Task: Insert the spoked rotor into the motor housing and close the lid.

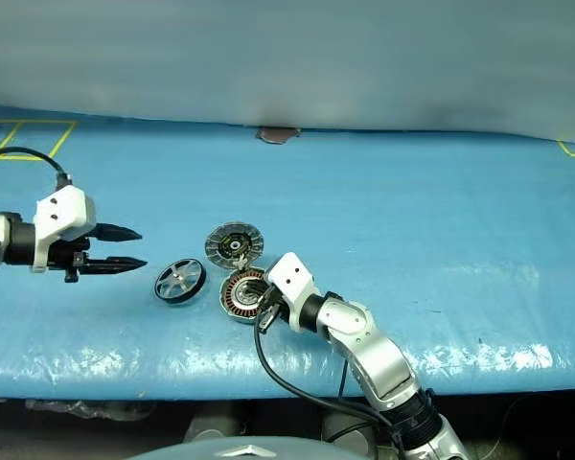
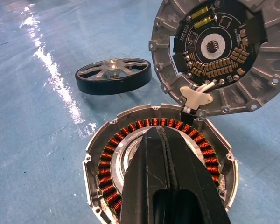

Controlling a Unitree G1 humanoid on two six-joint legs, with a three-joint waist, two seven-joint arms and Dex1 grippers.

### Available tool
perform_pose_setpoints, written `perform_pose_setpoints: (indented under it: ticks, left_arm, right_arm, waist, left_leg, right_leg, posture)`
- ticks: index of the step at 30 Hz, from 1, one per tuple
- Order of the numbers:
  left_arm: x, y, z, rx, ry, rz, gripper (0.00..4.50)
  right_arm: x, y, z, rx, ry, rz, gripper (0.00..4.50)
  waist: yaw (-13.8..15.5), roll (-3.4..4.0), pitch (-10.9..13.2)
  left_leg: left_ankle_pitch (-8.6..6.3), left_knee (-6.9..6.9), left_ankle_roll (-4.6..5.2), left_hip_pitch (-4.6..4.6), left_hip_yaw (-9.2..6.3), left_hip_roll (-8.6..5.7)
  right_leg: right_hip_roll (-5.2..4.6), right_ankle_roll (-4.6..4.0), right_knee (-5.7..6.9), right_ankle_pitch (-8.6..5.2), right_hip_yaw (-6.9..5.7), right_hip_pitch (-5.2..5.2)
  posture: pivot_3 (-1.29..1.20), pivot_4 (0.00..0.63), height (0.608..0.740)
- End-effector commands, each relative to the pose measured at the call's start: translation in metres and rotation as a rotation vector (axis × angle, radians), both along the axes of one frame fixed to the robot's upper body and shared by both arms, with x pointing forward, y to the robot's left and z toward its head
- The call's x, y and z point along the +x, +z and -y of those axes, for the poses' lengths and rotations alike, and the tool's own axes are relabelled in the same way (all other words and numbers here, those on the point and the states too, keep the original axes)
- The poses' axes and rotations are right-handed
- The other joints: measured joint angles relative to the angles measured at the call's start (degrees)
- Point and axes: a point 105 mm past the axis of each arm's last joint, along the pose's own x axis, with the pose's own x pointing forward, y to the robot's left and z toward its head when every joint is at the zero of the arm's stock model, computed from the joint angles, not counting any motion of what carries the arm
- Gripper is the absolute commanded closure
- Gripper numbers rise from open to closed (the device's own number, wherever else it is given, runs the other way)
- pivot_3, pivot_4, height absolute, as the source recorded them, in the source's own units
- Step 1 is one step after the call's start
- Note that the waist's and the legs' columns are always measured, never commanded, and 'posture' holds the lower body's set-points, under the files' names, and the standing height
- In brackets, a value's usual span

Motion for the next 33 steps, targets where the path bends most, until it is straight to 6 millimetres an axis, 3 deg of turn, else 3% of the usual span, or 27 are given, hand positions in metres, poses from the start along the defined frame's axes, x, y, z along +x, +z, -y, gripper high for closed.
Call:
perform_pose_setpoints:
  ticks: [1, 11, 22, 33]
  left_arm:
    - [0.006, 0.003, 0.005, 0.065, -0.122, -0.016, 1.91]
    - [0.022, -0.019, 0.015, 0.186, -0.256, -0.192, 1.91]
    - [0.034, -0.037, 0.02, 0.322, -0.368, -0.157, 1.91]
    - [0.037, -0.046, 0.016, 0.366, -0.329, -0.158, 1.91]
  right_arm:
    - [0.0, 0.012, -0.002, 0.036, -0.005, 0.049, 4.5]
    - [0.002, 0.012, 0.003, 0.042, -0.048, 0.054, 4.5]
    - [0.001, 0.013, 0.007, 0.043, -0.074, 0.057, 4.5]
    - [0.001, 0.013, 0.005, 0.041, -0.062, 0.058, 4.5]
  waist:
    - [0.0, 0.0, 0.0]
    - [-0.5, -0.01, 0.0]
    - [-0.5, -0.01, 0.0]
    - [-0.5, -0.01, 0.0]
  left_leg:
    - [0.0, 0.02, 0.0, -0.01, 0.0, 0.0]
    - [0.0, 0.04, 0.03, -0.02, -0.06, 0.0]
    - [0.0, 0.13, 0.03, -0.03, -0.06, 0.0]
    - [0.0, 0.17, 0.04, -0.03, -0.07, 0.0]
  right_leg:
    - [0.0, 0.01, 0.0, 0.01, 0.01, 0.01]
    - [0.05, 0.1, 0.05, 0.05, 0.05, 0.0]
    - [0.05, 0.18, 0.09, 0.1, 0.06, 0.02]
    - [0.06, 0.33, 0.12, 0.18, 0.05, 0.03]
  posture:
    - [0.0, 0.15, 0.74]
    - [0.0, 0.15, 0.74]
    - [0.0, 0.15, 0.74]
    - [0.0, 0.15, 0.74]
